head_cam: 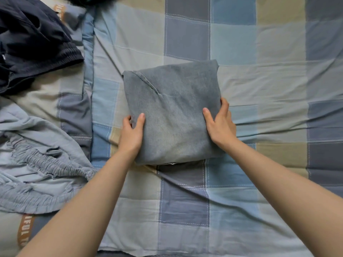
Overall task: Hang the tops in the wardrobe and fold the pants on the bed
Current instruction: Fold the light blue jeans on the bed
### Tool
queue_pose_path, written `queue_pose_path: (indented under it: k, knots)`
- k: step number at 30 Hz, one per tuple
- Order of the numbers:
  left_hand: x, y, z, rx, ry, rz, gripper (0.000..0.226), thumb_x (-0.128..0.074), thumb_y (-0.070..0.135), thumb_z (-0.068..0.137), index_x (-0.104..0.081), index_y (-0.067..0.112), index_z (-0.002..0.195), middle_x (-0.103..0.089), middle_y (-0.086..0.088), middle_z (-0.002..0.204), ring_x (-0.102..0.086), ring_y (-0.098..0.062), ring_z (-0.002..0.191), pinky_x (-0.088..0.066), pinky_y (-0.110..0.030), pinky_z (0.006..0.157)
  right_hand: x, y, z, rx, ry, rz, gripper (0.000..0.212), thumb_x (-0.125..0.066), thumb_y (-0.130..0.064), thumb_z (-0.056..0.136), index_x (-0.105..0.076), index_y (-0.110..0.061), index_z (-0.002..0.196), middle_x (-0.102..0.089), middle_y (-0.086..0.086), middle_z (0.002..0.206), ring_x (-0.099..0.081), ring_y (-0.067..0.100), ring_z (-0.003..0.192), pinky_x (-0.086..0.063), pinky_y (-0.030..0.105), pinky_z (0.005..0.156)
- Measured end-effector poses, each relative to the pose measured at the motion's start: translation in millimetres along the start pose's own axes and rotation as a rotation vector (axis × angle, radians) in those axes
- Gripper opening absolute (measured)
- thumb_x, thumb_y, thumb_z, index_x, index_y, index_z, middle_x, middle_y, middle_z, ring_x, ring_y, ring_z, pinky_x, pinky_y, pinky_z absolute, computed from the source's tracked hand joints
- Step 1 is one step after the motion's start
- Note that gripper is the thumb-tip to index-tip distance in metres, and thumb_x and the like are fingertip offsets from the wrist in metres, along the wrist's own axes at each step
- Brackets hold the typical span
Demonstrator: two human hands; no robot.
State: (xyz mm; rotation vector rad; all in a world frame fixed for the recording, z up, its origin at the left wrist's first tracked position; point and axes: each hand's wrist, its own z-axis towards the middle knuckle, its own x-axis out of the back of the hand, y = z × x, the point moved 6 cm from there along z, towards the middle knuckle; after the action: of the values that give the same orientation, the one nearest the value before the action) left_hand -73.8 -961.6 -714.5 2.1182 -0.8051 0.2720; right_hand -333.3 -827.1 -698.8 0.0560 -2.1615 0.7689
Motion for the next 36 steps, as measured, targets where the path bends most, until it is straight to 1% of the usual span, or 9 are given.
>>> queue_pose_path:
  k: [6, 9, 12, 16, 22, 24, 28, 33, 36]
  knots:
    - [-5, 4, -12, -0.045, 0.12, -0.087, 0.069, -0.071, 0.047, 0.082, -0.041, 0.017, 0.136, -0.058, 0.0, 0.129, -0.055, -0.016, 0.118, -0.042, -0.034, 0.105, 1, 0, 0, -0.026, 0.127, -0.089, 0.053, -0.03, -0.05, 0.098, -0.021, -0.021, 0.143, -0.062, 0.021, 0.118, -0.057, 0.044, 0.105, -0.043, 0.052, 0.091]
    - [5, 16, -40, -0.167, 0.248, -0.122, 0.058, -0.075, 0.028, 0.082, -0.047, 0.013, 0.13, -0.055, 0.021, 0.1, -0.056, 0.017, 0.089, -0.04, -0.003, 0.079, 13, -2, -18, 0.0, 0.147, -0.038, 0.046, -0.032, -0.044, 0.1, -0.028, -0.021, 0.14, -0.062, 0.02, 0.119, -0.057, 0.044, 0.104, -0.042, 0.049, 0.085]
    - [15, 26, -80, -0.237, 0.272, -0.139, 0.048, -0.075, 0.022, 0.083, -0.048, 0.018, 0.123, -0.049, 0.029, 0.1, -0.049, 0.032, 0.082, -0.034, 0.007, 0.067, 33, -1, -52, 0.03, 0.156, 0.047, 0.042, -0.036, -0.04, 0.1, -0.034, -0.023, 0.138, -0.06, 0.016, 0.125, -0.056, 0.041, 0.107, -0.038, 0.041, 0.078]
    - [33, 41, -144, -0.255, 0.228, -0.168, 0.041, -0.072, 0.022, 0.086, -0.051, 0.024, 0.121, -0.057, 0.025, 0.103, -0.055, 0.024, 0.087, -0.039, 0.002, 0.074, 82, -7, -116, 0.073, 0.187, 0.164, 0.04, -0.042, -0.038, 0.099, -0.037, -0.025, 0.136, -0.057, 0.009, 0.132, -0.055, 0.036, 0.113, -0.038, 0.036, 0.078]
    - [69, 97, -230, -0.352, 0.13, -0.176, 0.026, -0.067, 0.028, 0.091, -0.051, 0.041, 0.106, -0.061, 0.022, 0.103, -0.06, 0.012, 0.094, -0.046, -0.006, 0.077, 164, -31, -215, 0.096, 0.212, 0.186, 0.062, -0.048, -0.042, 0.095, -0.025, -0.019, 0.148, -0.037, 0.002, 0.151, -0.04, 0.021, 0.135, -0.037, 0.034, 0.104]
    - [83, 117, -254, -0.387, 0.07, -0.159, 0.025, -0.066, 0.031, 0.091, -0.052, 0.037, 0.11, -0.062, 0.02, 0.105, -0.061, 0.009, 0.095, -0.048, -0.01, 0.077, 188, -40, -250, 0.077, 0.232, 0.204, 0.065, -0.049, -0.044, 0.095, -0.021, -0.02, 0.149, -0.033, 0.0, 0.153, -0.036, 0.018, 0.137, -0.036, 0.034, 0.107]
    - [110, 149, -296, -0.47, -0.022, -0.096, 0.032, -0.067, 0.037, 0.09, -0.051, 0.033, 0.117, -0.064, 0.014, 0.107, -0.062, 0.006, 0.095, -0.046, -0.008, 0.074, 223, -52, -320, 0.017, 0.315, 0.259, 0.066, -0.048, -0.045, 0.095, -0.02, -0.021, 0.149, -0.032, 0.0, 0.152, -0.033, 0.016, 0.137, -0.031, 0.027, 0.107]
    - [135, 176, -351, -0.555, -0.188, -0.023, 0.027, -0.065, 0.038, 0.091, -0.054, 0.031, 0.115, -0.069, 0.006, 0.094, -0.066, -0.001, 0.081, -0.048, -0.011, 0.065, 245, -50, -413, -0.154, 0.497, 0.318, 0.059, -0.057, -0.034, 0.094, -0.035, -0.016, 0.145, -0.046, 0.005, 0.143, -0.044, 0.02, 0.129, -0.032, 0.023, 0.103]
    - [137, 190, -398, -0.605, -0.334, 0.022, 0.025, -0.063, 0.039, 0.092, -0.054, 0.032, 0.115, -0.07, 0.006, 0.092, -0.068, -0.006, 0.081, -0.052, -0.022, 0.067, 260, -45, -481, -0.261, 0.654, 0.387, 0.057, -0.06, -0.028, 0.093, -0.04, -0.012, 0.143, -0.048, 0.008, 0.14, -0.045, 0.021, 0.127, -0.028, 0.014, 0.1]
